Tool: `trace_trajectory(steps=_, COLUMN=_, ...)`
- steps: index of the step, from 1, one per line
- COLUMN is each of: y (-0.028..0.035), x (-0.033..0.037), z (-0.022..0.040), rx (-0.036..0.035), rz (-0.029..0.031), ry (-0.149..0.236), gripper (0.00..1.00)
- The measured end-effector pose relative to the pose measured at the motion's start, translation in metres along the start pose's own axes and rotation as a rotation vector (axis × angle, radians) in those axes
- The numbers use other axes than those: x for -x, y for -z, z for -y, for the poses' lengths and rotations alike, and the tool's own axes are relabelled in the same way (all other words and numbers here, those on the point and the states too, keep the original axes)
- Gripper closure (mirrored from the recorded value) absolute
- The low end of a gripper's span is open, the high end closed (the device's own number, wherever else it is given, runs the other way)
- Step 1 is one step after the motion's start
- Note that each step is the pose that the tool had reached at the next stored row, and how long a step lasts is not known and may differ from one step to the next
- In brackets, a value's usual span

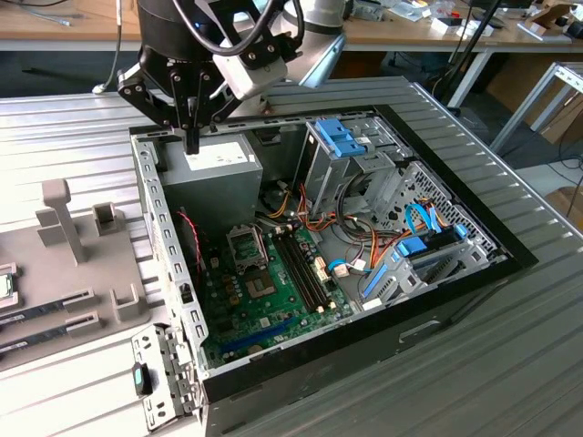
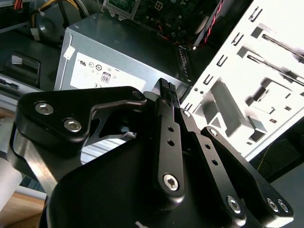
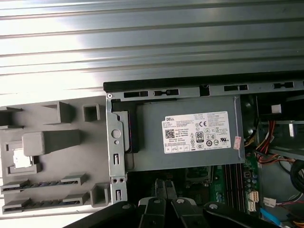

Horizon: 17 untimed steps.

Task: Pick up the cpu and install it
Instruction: 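Reach for the cpu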

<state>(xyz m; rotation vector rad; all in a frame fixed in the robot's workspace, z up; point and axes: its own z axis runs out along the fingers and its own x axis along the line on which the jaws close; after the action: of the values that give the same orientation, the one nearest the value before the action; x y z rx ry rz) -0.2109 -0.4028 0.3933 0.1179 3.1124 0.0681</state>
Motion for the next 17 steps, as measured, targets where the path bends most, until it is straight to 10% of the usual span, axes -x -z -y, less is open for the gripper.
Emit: trace_trajectory(steps=17, y=0.0002, x=-0.0074, z=0.0006, rx=0.0, rz=0.0, ry=0.0, gripper=0.89)
